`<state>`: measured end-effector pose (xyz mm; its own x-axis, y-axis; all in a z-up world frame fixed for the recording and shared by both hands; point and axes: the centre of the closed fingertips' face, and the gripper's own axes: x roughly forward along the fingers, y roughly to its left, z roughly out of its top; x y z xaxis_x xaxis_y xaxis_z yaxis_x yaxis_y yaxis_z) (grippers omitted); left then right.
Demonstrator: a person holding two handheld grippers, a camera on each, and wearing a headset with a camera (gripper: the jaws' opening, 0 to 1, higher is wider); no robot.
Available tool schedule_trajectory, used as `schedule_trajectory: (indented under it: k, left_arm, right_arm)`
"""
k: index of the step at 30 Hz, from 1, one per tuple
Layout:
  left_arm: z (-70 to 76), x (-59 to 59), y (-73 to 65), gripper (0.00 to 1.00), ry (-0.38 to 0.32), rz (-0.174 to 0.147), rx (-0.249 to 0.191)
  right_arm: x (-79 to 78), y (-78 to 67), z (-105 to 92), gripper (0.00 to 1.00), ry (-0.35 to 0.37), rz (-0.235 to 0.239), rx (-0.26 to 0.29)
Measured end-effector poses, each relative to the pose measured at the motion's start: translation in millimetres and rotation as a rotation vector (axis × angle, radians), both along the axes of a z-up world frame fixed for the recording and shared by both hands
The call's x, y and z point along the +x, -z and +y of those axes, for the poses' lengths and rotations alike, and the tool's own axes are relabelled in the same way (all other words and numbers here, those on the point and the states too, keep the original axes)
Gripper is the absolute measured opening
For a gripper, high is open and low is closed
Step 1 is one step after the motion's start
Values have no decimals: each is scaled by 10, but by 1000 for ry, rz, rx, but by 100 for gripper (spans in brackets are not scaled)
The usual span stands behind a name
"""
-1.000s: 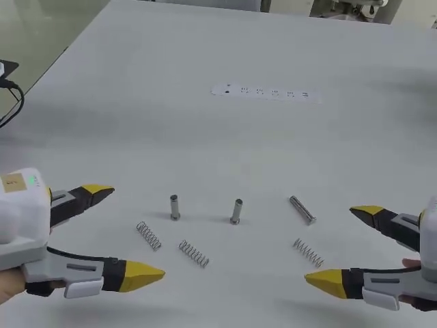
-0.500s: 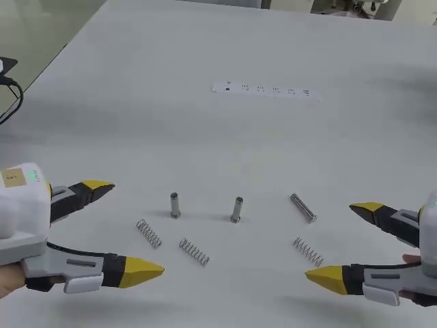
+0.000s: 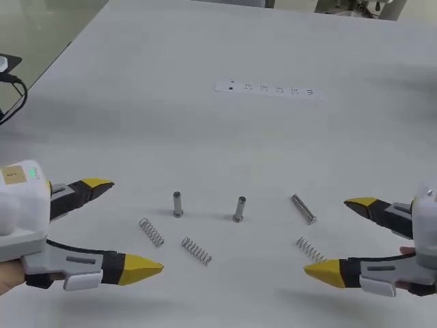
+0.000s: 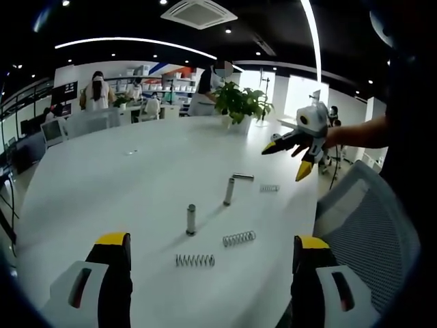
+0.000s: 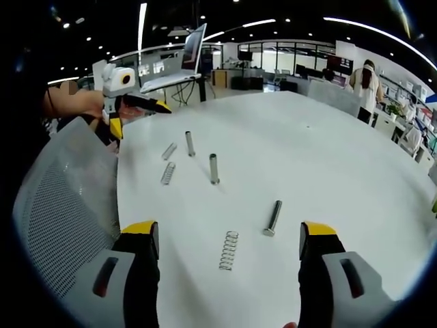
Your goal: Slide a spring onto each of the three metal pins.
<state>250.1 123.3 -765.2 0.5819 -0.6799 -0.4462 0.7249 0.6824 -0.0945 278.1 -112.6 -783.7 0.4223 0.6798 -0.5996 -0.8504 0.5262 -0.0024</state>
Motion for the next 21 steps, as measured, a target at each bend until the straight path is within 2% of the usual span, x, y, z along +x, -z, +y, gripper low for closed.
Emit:
schedule_trajectory:
  k: [2, 5, 9, 17, 21]
  left_arm:
    - [-1, -1, -5, 96, -2, -1, -2]
    - [0, -5, 2, 96, -1, 3, -3]
    - [-3, -8, 1, 96, -2, 4, -5]
    - [2, -10, 7, 96, -3, 8, -4]
    - [2, -5, -2, 96, -8, 7, -10]
  right_arm:
    - [38, -14, 23, 83, -2, 3, -2]
    - [122, -14, 29, 76, 11, 32, 1]
    - [249, -32, 30, 75, 25, 6, -8]
    - [426, 73, 36, 61, 48, 80, -50]
    - [496, 144, 52, 54, 44, 98, -83]
